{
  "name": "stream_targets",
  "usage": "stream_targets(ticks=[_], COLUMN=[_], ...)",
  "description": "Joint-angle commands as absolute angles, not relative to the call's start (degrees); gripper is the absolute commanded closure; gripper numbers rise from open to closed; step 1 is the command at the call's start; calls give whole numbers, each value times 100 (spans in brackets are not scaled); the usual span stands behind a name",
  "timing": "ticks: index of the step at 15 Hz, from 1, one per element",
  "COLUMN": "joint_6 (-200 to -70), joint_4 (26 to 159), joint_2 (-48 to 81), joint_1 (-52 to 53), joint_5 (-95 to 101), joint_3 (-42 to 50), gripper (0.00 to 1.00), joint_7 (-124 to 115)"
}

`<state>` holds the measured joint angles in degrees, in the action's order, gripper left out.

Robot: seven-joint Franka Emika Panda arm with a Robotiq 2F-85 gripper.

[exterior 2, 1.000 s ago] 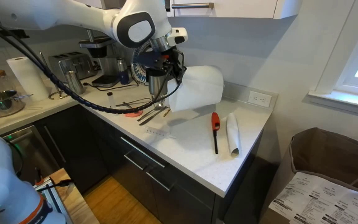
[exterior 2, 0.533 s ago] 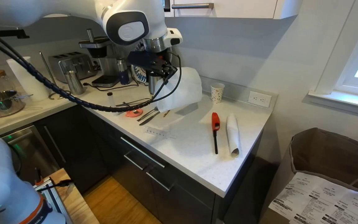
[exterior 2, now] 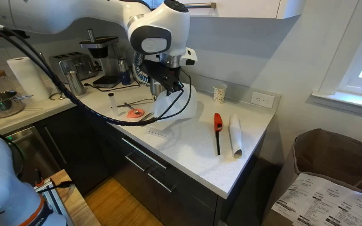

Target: Pick up the paper towel and fold it once

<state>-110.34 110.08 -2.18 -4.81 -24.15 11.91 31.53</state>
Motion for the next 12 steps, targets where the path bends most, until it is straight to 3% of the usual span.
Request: stream_targets(ticks=[1,12], joint_6=[-10876,-11259], joint_4=[10343,9440], joint_2=[657,1905], joint_1=[-745,-1003], joint_5=[-2831,-2427], joint_3=[1164,745], gripper=[100,100], joint_7=[2823,1814])
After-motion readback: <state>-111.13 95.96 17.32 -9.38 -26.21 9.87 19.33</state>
